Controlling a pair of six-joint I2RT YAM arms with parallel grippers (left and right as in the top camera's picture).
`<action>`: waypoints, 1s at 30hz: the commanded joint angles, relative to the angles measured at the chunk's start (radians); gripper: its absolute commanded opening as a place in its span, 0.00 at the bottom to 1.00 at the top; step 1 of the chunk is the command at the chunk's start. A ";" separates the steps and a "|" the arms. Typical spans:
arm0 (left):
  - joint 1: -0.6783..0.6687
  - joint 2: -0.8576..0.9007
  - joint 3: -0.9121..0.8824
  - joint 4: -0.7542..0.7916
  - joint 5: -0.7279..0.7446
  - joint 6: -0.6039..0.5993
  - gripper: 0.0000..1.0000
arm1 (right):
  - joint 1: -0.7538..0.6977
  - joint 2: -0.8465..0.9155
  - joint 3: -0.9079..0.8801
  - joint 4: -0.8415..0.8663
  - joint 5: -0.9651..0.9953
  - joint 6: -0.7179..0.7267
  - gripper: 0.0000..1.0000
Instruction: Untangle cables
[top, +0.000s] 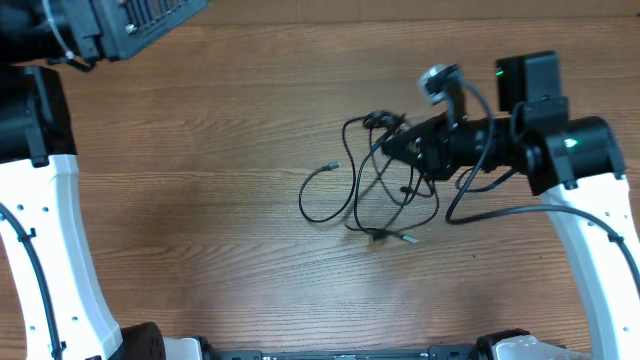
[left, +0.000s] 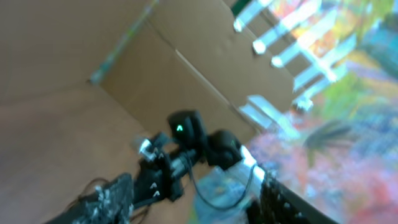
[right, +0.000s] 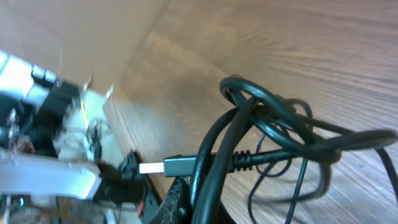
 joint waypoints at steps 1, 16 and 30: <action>-0.026 -0.011 0.011 -0.115 0.018 0.077 0.63 | 0.065 -0.021 0.035 -0.006 0.071 -0.090 0.04; -0.191 -0.011 0.011 -1.263 -0.499 1.135 0.67 | 0.144 -0.021 0.115 -0.039 0.146 -0.163 0.04; -0.496 -0.007 0.011 -1.334 -1.073 1.196 0.31 | 0.201 -0.021 0.128 -0.056 0.128 -0.159 0.04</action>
